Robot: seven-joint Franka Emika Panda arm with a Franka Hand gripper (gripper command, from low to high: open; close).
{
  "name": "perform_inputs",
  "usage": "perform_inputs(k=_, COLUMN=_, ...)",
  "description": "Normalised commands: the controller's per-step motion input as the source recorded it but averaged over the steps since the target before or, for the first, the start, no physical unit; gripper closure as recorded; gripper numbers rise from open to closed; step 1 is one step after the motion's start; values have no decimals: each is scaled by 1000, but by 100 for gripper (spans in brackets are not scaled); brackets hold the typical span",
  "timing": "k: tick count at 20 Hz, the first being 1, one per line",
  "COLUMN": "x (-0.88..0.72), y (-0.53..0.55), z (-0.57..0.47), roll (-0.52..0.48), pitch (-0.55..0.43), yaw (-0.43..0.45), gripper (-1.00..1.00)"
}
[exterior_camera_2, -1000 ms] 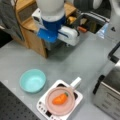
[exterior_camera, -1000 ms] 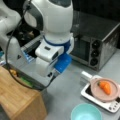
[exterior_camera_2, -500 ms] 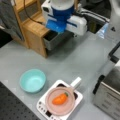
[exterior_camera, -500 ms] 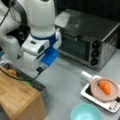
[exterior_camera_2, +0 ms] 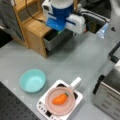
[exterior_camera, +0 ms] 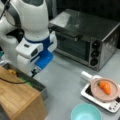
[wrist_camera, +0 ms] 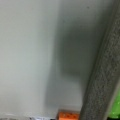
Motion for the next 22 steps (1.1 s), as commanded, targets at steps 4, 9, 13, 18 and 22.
perform_inputs(k=4, x=-333, y=-136, z=-190, roll=-25, pitch=-145, yaw=51, gripper=-100)
perform_inputs(k=9, x=-318, y=-63, z=-230, roll=-110, pitch=-201, yaw=35, gripper=-100)
perform_inputs(k=13, x=-378, y=-70, z=-282, roll=-167, pitch=-239, yaw=21, gripper=-100)
perform_inputs(k=18, x=-421, y=-81, z=-254, roll=-208, pitch=-254, yaw=54, gripper=-100)
perform_inputs(k=22, x=-421, y=-66, z=-201, roll=-229, pitch=-262, yaw=111, gripper=-100)
